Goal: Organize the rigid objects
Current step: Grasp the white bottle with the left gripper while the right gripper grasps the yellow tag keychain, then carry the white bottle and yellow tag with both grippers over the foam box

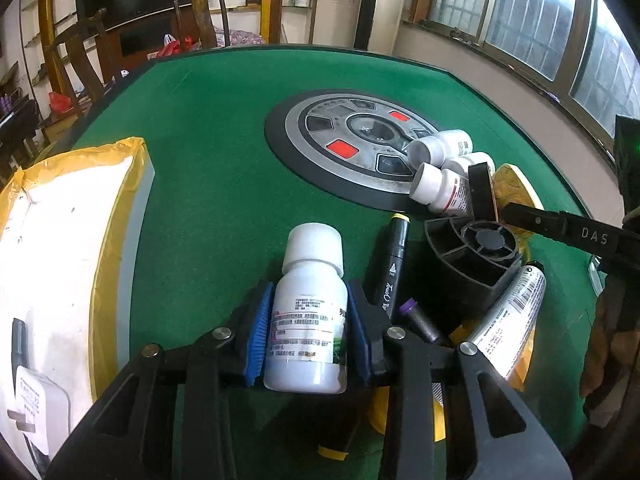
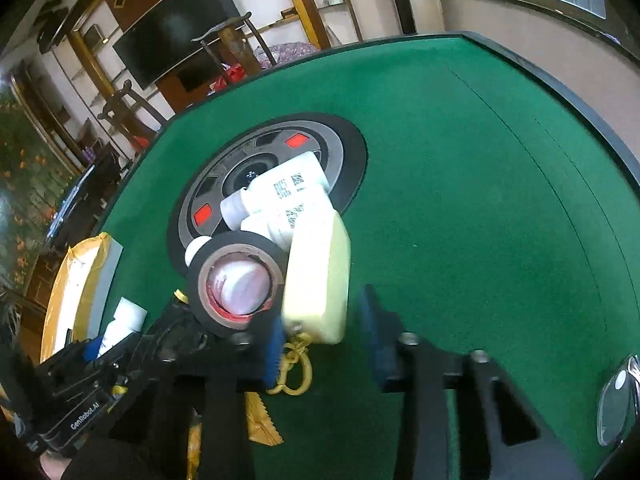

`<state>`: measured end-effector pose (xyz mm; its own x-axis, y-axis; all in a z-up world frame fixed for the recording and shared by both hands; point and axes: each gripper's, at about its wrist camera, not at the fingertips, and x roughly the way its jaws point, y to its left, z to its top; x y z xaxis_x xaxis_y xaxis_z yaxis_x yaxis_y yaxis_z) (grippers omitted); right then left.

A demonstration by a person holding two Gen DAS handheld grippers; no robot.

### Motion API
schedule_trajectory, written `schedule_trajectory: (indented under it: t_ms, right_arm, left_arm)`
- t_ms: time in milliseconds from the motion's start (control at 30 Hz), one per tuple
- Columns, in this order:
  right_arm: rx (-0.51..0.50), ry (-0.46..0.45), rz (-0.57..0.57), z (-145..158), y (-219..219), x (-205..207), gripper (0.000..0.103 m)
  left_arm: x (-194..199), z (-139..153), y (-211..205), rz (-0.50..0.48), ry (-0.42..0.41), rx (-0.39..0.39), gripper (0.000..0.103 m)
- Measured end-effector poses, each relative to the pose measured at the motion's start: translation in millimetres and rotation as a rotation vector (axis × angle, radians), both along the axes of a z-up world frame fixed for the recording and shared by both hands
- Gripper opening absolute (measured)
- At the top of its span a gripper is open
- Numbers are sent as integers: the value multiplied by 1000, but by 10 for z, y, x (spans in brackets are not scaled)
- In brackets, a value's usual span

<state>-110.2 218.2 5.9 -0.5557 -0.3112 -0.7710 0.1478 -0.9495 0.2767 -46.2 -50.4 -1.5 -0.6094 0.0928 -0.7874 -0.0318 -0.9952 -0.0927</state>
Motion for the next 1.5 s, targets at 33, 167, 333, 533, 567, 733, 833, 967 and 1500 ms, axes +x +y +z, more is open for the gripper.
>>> schedule_trajectory:
  t_ms: [33,167,333,533,567,733,833,967,1500]
  right_arm:
    - [8,2,-4,3,23,9,15]
    - [24,20,14,22,68,21,15]
    - [131,57,80,45,-11,23,15]
    - [203,62,104,29,-18,100,15]
    - [201,66,99,46,-52,128,15]
    - [185,73,91,73,-21,211,16]
    - [144,62,82,100,33,239,16]
    - [77,48,76,118,104,245,16]
    - [-4,144,31,349,207,228,15]
  left_arm:
    - [3,1,-1,0,0,0,34]
    - [10,6,-2,0,4,-2,34]
    - [33,5,4,0,9,-4,34]
    - [23,6,8,4,13,-7,34]
    - [22,5,14,5,15,-14,34]
    - [14,2,37,9,21,-35,34]
    - [9,-1,35,7,20,-35,34]
    - [6,-4,24,6,19,-33,34]
    - [121,169,-57,35,119,10,31]
